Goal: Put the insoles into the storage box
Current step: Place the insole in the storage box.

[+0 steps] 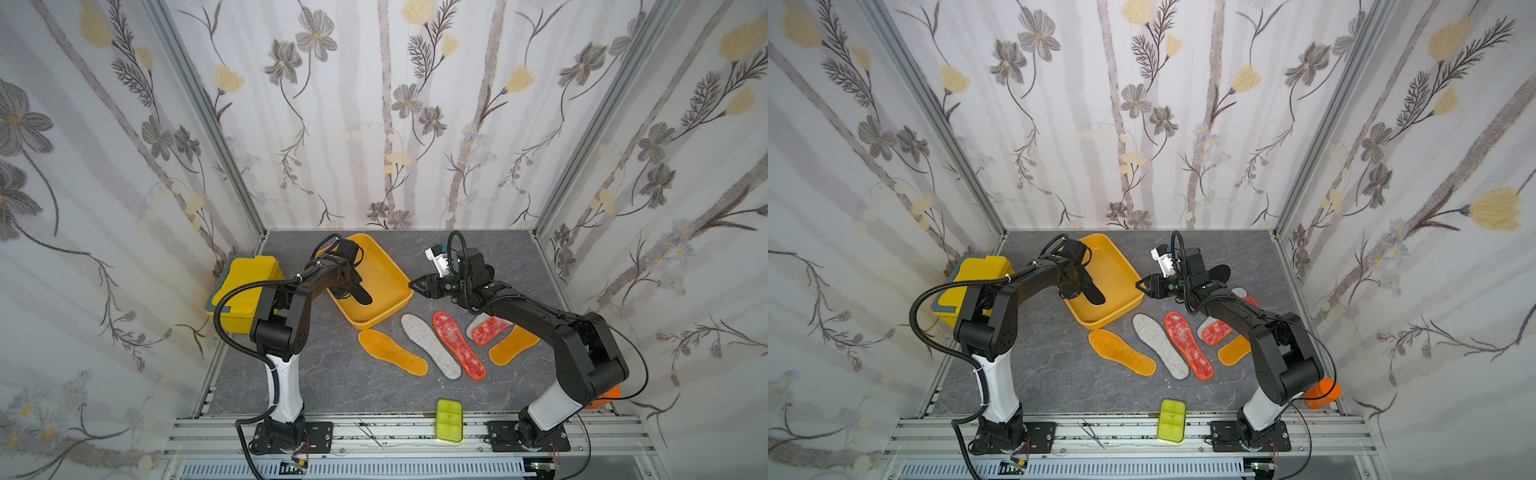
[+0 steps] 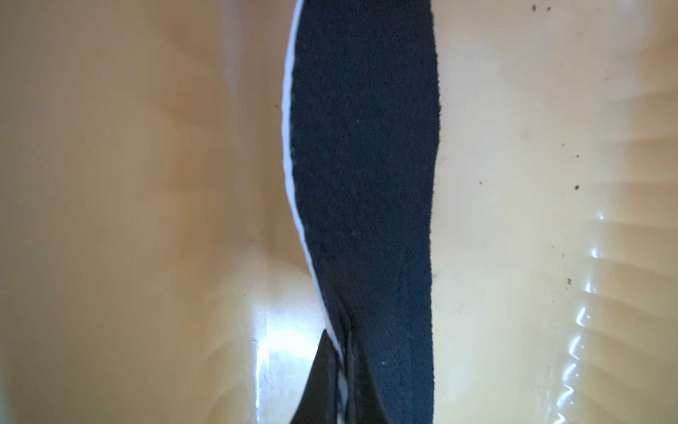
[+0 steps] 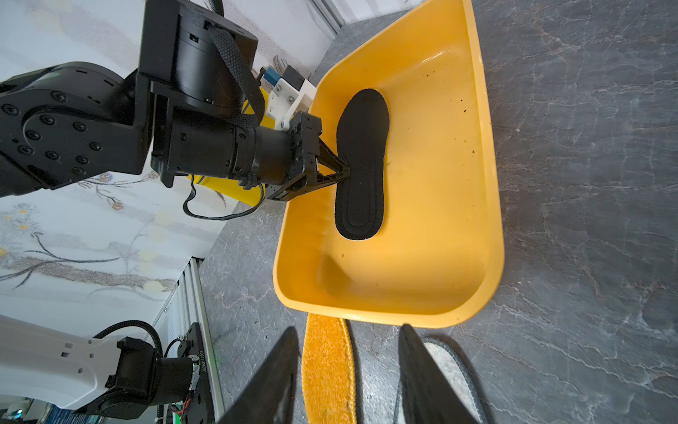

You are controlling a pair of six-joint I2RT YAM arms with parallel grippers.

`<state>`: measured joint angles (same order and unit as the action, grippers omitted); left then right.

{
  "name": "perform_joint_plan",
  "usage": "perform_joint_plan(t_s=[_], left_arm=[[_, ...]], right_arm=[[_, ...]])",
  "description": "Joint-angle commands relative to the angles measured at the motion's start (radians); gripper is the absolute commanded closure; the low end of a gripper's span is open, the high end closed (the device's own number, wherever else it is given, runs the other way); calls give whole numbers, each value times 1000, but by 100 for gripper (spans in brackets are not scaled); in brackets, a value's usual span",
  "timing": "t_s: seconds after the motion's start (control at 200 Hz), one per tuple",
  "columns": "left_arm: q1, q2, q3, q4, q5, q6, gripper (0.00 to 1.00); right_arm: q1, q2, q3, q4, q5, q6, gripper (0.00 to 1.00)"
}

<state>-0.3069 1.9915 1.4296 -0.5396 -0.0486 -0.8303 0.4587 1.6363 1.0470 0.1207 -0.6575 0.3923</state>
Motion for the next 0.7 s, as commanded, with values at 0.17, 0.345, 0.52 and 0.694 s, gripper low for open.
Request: perform_joint_plan(t_s=[0.17, 0.345, 0.52, 0.694], left_arm=[[-1, -13, 7, -41, -30, 6, 86], [-1, -6, 42, -62, -41, 17, 78], [2, -5, 49, -69, -48, 22, 69], [4, -4, 62, -78, -51, 27, 64]], right_arm=[[-2, 3, -5, 37, -20, 9, 55], [-2, 0, -9, 38, -21, 11, 55], [-5, -5, -16, 42, -18, 10, 55], [-8, -10, -18, 41, -20, 10, 54]])
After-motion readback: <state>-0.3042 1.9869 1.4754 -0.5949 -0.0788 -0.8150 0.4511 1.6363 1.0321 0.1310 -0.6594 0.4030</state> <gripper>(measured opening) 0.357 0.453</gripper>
